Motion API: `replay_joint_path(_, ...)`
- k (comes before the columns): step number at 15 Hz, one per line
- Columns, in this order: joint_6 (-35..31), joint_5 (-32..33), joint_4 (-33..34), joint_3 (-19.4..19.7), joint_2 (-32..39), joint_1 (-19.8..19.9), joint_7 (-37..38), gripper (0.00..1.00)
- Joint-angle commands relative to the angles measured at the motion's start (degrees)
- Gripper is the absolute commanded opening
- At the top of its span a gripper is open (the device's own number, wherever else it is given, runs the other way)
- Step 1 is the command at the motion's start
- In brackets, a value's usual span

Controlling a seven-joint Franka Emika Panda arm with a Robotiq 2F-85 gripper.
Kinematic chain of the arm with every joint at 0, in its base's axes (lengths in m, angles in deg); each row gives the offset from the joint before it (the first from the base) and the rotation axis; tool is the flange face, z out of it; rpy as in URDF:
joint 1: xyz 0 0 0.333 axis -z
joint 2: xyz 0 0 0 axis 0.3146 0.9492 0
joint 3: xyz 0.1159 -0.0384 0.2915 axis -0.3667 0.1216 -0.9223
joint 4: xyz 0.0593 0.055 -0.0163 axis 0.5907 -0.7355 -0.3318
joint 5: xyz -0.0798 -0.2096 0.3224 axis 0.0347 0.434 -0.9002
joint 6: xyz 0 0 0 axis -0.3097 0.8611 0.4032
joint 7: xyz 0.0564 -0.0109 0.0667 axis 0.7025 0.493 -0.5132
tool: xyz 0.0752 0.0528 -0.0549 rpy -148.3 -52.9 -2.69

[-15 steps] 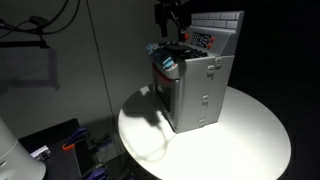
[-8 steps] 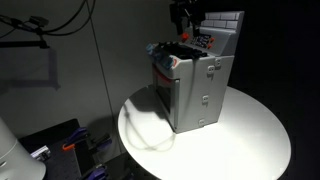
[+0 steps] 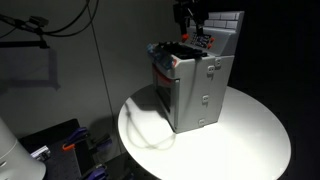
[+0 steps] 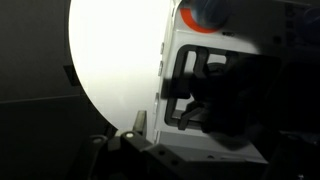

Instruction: Push the top orange button on the right side of the stove

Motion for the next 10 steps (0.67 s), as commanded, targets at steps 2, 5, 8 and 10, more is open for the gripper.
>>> replay_joint_path(2, -0.8, 0.6, 0.6, -0.9, 0.9, 0.8, 1.4, 1.00)
replay_joint_path(5, -2.1, 0.6, 1.4, -1.0, 2.3, 0.7, 2.7, 1.00)
replay_joint_path(8, -4.1, 1.0, 2.2, -1.1, 3.7, 0.6, 4.4, 1.00)
replay_joint_path(10, -5.7, 1.3, 2.9, -1.2, 4.7, 0.5, 5.8, 1.00)
